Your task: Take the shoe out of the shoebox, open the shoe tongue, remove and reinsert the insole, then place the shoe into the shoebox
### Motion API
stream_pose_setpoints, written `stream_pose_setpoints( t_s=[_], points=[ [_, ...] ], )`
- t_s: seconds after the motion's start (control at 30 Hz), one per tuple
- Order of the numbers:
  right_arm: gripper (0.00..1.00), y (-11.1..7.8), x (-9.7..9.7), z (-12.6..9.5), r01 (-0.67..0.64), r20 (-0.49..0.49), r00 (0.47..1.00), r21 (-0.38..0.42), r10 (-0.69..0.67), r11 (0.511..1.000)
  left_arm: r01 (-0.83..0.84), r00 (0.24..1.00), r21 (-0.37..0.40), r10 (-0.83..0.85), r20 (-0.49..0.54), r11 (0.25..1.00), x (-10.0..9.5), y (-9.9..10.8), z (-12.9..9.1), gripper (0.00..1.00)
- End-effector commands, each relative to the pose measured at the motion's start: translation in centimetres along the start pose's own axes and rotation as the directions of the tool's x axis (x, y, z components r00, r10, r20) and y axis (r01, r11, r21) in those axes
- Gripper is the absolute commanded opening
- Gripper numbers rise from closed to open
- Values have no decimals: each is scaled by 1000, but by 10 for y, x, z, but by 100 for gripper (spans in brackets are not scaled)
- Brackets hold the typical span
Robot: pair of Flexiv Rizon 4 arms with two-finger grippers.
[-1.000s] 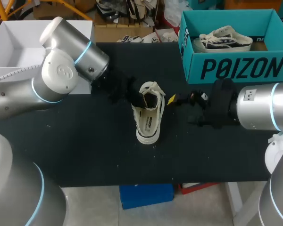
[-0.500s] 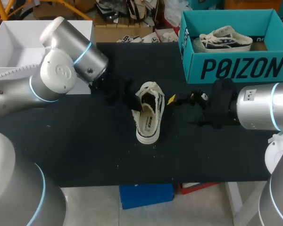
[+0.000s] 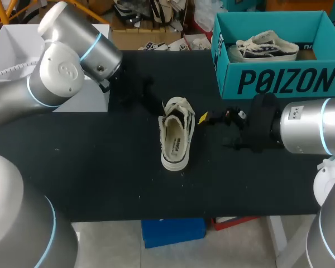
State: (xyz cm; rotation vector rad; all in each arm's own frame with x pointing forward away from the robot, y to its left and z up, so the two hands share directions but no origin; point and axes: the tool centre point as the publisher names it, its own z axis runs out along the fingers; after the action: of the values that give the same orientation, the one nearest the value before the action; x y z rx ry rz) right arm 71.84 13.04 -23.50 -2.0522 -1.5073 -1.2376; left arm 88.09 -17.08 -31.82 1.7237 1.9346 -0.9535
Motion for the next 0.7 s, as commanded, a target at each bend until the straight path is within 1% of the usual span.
stream_pose_setpoints(
  t_s=[0.03, 0.17, 0.3, 0.33, 0.4, 0.43, 0.47, 0.5, 0.53, 0.57, 0.6, 0.67, 0.7],
  points=[
    [100, 1, -2, -4, 1, -5, 1000, 7, -1, 1000, -3, 1000, -9, 3, -8, 1000, -2, -8, -22, 5],
    [100, 1, -2, -4, 1, -5, 1000, 7, -1, 1000, -7, 1000, -16, 6, -15, 1000, 0, -12, -30, 4],
    [100, 1, -2, -4, 1, -5, 1000, 7, -1, 1000, 5, 998, -22, -6, -60, 1000, 6, -17, -39, 4],
    [100, 1, -2, -4, 1, -5, 1000, 7, -1, 1000, 9, 997, -23, -10, -76, 1000, 7, -18, -40, 5],
    [100, 1, -2, -4, 1, -5, 1000, 7, -1, 1000, 22, 993, -26, -25, -112, 999, 12, -21, -44, 11],
    [100, 1, -2, -4, 1, -5, 1000, 7, -1, 1000, 28, 991, -29, -32, -133, 999, 14, -23, -47, 21],
    [100, 1, -2, -4, 1, -5, 1000, 7, -1, 1000, 38, 987, -33, -43, -156, 999, 17, -25, -49, 27],
    [100, 1, -2, -4, 1, -5, 1000, 7, -1, 1000, 47, 983, -36, -52, -178, 998, 21, -27, -51, 32],
    [100, 1, -2, -4, 1, -5, 1000, 7, -1, 1000, 57, 980, -40, -64, -189, 998, 23, -30, -53, 44],
    [100, 1, -2, -4, 1, -5, 1000, 7, -1, 1000, 67, 975, -47, -75, -207, 997, 25, -32, -55, 67],
    [100, 1, -2, -4, 1, -5, 1000, 7, -1, 1000, 81, 968, -59, -92, -234, 995, 29, -33, -59, 100],
    [100, 1, -2, -4, 1, -5, 1000, 7, -1, 1000, 101, 956, -79, -118, -268, 992, 35, -37, -66, 100],
    [100, 1, -2, -4, 1, -5, 1000, 7, -1, 1000, 104, 944, -94, -129, -305, 990, 38, -40, -70, 100]
  ],
)
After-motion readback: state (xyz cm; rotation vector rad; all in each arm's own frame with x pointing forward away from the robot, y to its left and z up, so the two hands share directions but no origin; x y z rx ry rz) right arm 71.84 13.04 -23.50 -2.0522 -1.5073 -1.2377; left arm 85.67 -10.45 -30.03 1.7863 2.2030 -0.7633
